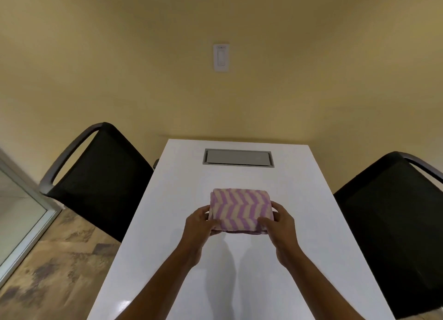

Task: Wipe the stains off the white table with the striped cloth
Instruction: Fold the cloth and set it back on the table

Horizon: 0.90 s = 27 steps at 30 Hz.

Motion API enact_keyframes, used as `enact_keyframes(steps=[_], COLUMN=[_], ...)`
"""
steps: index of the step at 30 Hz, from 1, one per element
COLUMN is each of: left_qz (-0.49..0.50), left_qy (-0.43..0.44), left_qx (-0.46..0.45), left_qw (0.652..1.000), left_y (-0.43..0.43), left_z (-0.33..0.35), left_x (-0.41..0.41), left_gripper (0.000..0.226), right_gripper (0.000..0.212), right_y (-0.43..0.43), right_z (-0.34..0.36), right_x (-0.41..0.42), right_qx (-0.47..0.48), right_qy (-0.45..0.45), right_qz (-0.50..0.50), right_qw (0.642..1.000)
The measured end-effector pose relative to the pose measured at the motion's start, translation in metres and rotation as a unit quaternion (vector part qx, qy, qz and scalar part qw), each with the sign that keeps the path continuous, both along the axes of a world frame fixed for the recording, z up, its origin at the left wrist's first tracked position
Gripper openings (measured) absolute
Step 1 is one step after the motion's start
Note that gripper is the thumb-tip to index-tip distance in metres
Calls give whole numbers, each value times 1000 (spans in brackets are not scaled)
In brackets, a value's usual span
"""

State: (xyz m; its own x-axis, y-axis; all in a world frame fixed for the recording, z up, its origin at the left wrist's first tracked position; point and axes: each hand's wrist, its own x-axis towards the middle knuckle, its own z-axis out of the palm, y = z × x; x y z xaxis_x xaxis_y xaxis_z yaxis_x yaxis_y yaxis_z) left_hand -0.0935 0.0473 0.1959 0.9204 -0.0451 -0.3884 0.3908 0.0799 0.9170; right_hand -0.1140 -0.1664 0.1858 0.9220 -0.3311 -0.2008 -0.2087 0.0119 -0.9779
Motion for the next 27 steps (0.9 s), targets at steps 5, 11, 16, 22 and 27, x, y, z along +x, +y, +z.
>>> enact_keyframes(steps=[5,11,16,22,27], left_qz=[20,33,31,29,35], left_qy=[1,9,16,9,9], left_qx=[12,26,28,37,55], left_qw=[1000,999,999,999,998], left_y=[-24,-41,-53,-63,-67], left_z=[-18,-55,-88,-126,-152], left_x=[45,89,120,155,175], left_gripper=[50,47,46,41,40], right_gripper=[44,47,42,38,35], right_y=[-22,-36,-45,-50,-48], right_z=[-25,-65,-94,-130,-156], right_x=[51,95,126,160,180], right_qx=[-47,-98,-113,-109,-94], right_qy=[-17,-17,-7,8,19], right_qz=[4,5,2,-11,-8], right_qw=[999,995,994,994,995])
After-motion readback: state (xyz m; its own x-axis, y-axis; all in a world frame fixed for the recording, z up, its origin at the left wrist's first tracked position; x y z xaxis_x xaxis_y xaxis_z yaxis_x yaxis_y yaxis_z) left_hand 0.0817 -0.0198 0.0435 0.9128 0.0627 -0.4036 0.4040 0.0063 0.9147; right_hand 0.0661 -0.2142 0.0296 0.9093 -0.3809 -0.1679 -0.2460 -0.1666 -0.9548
